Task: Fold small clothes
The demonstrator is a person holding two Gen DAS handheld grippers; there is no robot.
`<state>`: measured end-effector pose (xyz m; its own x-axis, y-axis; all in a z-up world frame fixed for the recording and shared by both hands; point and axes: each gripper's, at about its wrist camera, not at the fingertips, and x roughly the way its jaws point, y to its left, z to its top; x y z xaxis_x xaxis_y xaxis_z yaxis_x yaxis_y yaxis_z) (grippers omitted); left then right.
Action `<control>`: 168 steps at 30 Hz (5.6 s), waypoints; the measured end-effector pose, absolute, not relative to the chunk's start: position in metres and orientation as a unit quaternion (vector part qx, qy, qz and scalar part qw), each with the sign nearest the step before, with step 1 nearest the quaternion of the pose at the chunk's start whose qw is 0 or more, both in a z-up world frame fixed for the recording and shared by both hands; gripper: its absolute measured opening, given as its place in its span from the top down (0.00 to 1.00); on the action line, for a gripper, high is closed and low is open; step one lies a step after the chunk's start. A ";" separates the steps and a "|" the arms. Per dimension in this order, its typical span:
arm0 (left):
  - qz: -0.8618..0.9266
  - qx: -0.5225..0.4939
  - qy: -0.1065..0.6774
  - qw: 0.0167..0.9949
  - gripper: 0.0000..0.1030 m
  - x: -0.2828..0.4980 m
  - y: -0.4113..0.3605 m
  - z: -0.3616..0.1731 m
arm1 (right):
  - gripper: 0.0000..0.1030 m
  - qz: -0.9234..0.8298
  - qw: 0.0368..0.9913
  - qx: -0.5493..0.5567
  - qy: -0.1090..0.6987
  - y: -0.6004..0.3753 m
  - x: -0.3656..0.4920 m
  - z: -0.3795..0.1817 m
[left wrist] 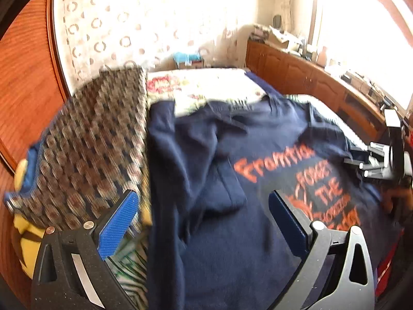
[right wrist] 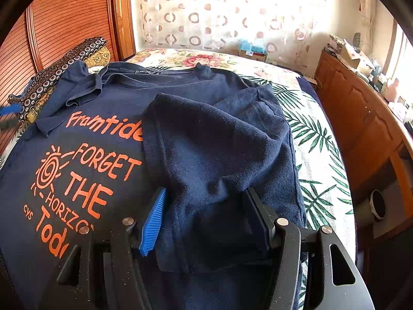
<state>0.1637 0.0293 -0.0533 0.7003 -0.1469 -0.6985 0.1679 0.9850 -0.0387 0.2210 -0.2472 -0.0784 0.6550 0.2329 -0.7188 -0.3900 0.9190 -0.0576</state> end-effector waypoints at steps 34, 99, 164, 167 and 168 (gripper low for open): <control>-0.003 0.129 0.449 0.884 0.69 0.313 0.021 -0.073 | 0.38 0.168 0.905 -0.109 0.374 -0.247 0.220 -0.079; -0.086 -0.005 0.299 0.950 0.96 0.102 0.054 -0.029 | 0.92 0.183 0.933 -0.064 0.304 -0.277 0.305 -0.001; -0.051 0.015 0.344 0.938 0.25 0.072 0.087 -0.036 | 0.46 0.161 0.924 -0.060 0.342 -0.352 0.072 -0.004; -0.059 0.007 0.368 0.928 0.25 0.091 0.090 -0.047 | 0.46 0.153 0.920 -0.062 0.355 -0.352 0.087 -0.015; -0.064 0.002 0.375 0.925 0.25 0.094 0.090 -0.052 | 0.46 0.145 0.919 -0.065 0.361 -0.352 0.090 -0.017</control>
<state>0.0944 0.0898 -0.0520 0.7102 -0.1161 -0.6943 0.1192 0.9919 -0.0439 0.0903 -0.3525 -0.0172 0.6976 0.2193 -0.6821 -0.3129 0.9497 -0.0147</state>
